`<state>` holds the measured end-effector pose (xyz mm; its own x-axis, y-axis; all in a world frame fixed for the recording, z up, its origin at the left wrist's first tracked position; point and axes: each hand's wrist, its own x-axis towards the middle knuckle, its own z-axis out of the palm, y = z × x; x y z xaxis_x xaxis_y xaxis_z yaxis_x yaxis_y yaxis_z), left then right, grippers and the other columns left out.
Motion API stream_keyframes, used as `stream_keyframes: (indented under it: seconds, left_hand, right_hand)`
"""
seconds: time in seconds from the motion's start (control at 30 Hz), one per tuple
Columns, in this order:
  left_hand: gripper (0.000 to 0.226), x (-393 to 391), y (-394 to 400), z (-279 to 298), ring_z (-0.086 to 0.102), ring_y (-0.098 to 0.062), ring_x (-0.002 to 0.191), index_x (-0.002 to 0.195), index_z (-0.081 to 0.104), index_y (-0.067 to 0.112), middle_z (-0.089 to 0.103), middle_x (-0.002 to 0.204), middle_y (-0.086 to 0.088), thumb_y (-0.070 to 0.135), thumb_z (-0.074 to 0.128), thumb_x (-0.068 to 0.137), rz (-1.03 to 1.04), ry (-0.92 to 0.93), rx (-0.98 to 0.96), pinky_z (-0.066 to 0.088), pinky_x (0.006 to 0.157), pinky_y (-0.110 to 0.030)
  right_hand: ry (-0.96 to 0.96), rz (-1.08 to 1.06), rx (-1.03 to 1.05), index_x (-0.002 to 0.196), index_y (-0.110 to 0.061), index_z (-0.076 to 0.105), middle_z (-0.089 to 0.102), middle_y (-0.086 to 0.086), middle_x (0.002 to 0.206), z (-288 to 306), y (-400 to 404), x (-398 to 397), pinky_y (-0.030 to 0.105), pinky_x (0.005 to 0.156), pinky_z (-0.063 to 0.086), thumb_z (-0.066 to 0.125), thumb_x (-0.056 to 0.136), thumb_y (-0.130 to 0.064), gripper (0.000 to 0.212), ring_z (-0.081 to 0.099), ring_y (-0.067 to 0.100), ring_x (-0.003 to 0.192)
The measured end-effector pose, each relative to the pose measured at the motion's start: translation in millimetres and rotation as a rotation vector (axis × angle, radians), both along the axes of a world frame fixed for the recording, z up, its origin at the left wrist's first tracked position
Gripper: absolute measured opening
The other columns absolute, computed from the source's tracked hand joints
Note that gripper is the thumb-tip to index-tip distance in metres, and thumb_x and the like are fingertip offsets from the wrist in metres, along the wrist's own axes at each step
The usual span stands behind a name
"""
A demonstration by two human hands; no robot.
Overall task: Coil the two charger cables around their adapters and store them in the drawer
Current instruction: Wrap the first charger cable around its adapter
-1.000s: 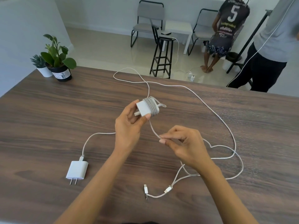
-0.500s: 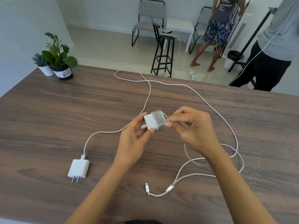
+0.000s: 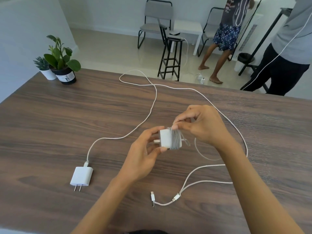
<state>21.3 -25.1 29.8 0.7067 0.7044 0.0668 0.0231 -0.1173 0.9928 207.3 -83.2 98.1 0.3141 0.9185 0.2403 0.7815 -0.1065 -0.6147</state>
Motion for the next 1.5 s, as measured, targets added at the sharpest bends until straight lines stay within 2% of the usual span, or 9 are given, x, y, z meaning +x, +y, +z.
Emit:
stream_keyframes:
  seconds: [0.3,0.4,0.5,0.6,0.8,1.0,1.1,1.33,1.5]
  left_hand:
    - [0.05,-8,-17,6,0.058,-0.022,0.112,0.123,0.053,0.021,0.054,0.125,-0.003,-0.002,0.061,0.079,-0.065,-0.067,0.003,0.048,0.09,-0.023]
    - [0.051,-13,-25,11,0.058,-0.023,0.113,0.122,0.055,0.022,0.054,0.125,0.001,-0.003,0.061,0.078,-0.088,-0.087,-0.015,0.049,0.091,-0.024]
    - [0.051,-16,-29,20,0.059,-0.022,0.113,0.121,0.056,0.022,0.056,0.125,0.001,-0.004,0.061,0.078,-0.098,-0.13,-0.04,0.048,0.091,-0.024]
    - [0.048,-19,-29,32,0.061,-0.018,0.11,0.122,0.054,0.014,0.058,0.125,-0.003,-0.002,0.064,0.078,-0.101,-0.2,-0.085,0.048,0.088,-0.021]
    - [0.056,-20,-18,53,0.062,-0.012,0.11,0.122,0.053,0.011,0.065,0.121,0.005,0.021,0.074,0.072,0.032,-0.384,-0.155,0.051,0.088,-0.026]
    - [0.048,-10,13,56,0.064,-0.008,0.104,0.124,0.053,0.007,0.068,0.113,0.003,0.003,0.065,0.078,0.282,-0.404,-0.144,0.053,0.088,-0.028]
    - [0.044,-4,31,54,0.065,0.001,0.096,0.124,0.052,0.005,0.063,0.114,-0.001,-0.007,0.063,0.083,0.364,-0.343,-0.072,0.051,0.079,-0.015]
    - [0.046,5,57,24,0.065,-0.015,0.102,0.126,0.053,0.01,0.061,0.122,-0.004,-0.003,0.065,0.084,0.409,-0.17,0.009,0.052,0.078,-0.019]
    - [0.049,8,57,9,0.064,-0.016,0.104,0.128,0.052,0.013,0.058,0.125,-0.005,-0.001,0.066,0.083,0.397,-0.061,0.078,0.053,0.087,-0.03]
  right_hand:
    - [0.139,0.034,-0.005,0.07,-0.042,0.072,0.063,-0.006,0.068,-10,11,12,0.039,0.068,0.047,0.079,0.07,-0.032,0.013,0.055,0.008,0.064]
    - [0.235,0.02,0.028,0.073,-0.036,0.075,0.068,0.0,0.075,-17,12,19,0.046,0.075,0.051,0.079,0.071,-0.029,0.008,0.063,0.022,0.074]
    - [0.349,0.013,0.08,0.075,-0.026,0.075,0.069,0.008,0.074,-25,11,21,0.033,0.068,0.05,0.078,0.073,-0.021,0.006,0.061,0.024,0.071]
    - [0.54,-0.042,0.159,0.083,-0.013,0.075,0.072,-0.005,0.073,-39,9,24,0.017,0.07,0.049,0.073,0.077,-0.01,0.007,0.065,0.007,0.073]
    - [0.739,-0.195,0.097,0.095,-0.006,0.072,0.071,-0.015,0.064,-79,3,19,0.012,0.065,0.048,0.07,0.078,0.0,0.018,0.063,-0.005,0.064]
    - [0.528,-0.199,0.028,0.074,-0.034,0.076,0.053,-0.017,0.05,-101,-9,-6,0.024,0.061,0.036,0.079,0.074,-0.019,0.016,0.043,0.0,0.053]
    - [0.388,-0.162,-0.002,0.072,-0.046,0.073,0.05,-0.013,0.054,-98,-16,-22,0.026,0.059,0.035,0.079,0.073,-0.029,0.018,0.043,0.004,0.052]
    - [0.261,-0.037,0.012,0.085,-0.053,0.066,0.062,-0.009,0.071,-71,-32,-57,0.034,0.062,0.048,0.079,0.072,-0.035,0.026,0.059,0.009,0.063]
    - [0.158,-0.024,0.105,0.089,-0.04,0.072,0.058,-0.011,0.066,-47,-37,-59,0.037,0.061,0.051,0.074,0.073,-0.038,0.017,0.059,0.009,0.061]
